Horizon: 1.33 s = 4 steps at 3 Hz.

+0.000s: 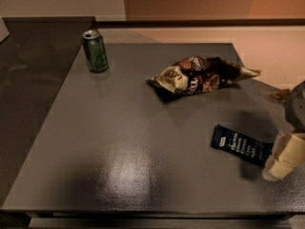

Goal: Pick rxbar blueberry

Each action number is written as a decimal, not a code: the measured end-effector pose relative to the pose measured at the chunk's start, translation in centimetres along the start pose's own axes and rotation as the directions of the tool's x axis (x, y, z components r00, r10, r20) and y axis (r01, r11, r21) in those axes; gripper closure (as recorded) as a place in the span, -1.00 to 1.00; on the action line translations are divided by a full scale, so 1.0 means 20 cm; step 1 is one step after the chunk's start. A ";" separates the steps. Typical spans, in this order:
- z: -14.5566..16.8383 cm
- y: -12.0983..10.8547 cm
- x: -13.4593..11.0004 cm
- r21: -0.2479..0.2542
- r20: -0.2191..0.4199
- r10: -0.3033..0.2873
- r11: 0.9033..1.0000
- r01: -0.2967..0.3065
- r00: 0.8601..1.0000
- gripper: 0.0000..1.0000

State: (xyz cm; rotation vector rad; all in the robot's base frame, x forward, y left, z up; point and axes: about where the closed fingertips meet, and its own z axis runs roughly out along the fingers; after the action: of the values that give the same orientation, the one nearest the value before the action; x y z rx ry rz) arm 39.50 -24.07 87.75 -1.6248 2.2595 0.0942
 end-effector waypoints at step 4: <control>0.27 0.04 0.04 -0.084 0.031 0.043 0.996 -0.040 0.999 -0.66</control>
Offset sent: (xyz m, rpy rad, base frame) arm 0.0071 -0.0019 -0.0560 0.0624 0.0725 -0.0289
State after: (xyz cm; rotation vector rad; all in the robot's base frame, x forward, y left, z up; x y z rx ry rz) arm 39.83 -23.21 82.34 -1.6060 2.2926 0.2276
